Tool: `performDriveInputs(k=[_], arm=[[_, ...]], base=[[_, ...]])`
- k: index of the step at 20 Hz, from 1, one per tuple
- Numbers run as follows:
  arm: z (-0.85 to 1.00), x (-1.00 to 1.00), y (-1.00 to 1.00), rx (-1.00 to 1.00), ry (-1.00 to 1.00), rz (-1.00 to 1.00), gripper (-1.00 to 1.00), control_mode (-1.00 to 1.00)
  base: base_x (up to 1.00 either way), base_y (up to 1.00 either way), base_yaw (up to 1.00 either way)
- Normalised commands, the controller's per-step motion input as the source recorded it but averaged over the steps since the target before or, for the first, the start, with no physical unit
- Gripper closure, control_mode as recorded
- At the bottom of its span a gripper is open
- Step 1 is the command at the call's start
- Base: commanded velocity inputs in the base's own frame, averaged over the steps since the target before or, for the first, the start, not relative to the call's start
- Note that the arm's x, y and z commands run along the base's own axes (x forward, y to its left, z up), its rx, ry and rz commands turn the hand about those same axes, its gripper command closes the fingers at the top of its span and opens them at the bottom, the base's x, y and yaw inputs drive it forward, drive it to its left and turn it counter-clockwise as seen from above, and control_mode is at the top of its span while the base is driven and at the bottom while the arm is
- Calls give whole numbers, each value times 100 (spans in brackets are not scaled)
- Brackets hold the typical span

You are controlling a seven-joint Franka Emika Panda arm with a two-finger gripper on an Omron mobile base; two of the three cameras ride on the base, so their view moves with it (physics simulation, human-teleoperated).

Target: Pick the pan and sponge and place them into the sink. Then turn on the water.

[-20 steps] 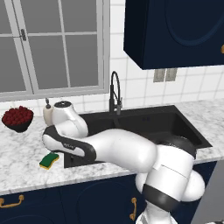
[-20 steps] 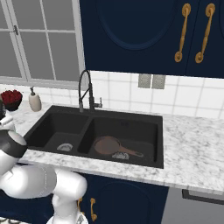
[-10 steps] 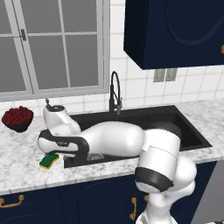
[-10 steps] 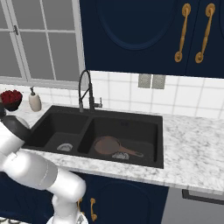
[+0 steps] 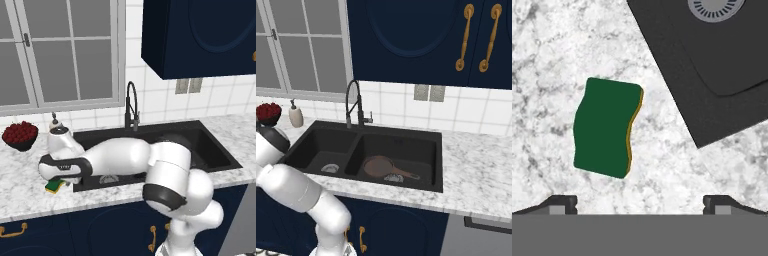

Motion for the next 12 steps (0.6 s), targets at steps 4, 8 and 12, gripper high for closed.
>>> performDriveInputs(k=[4,8,12], arm=[[-20,23,20,0,2,-4,-100,-100],[-17,30,7,0,4,-1,-100,-100],[-26,14,0,0,1,0,-100,-100]], base=[[0,0,0],[0,0,0],[0,0,0]])
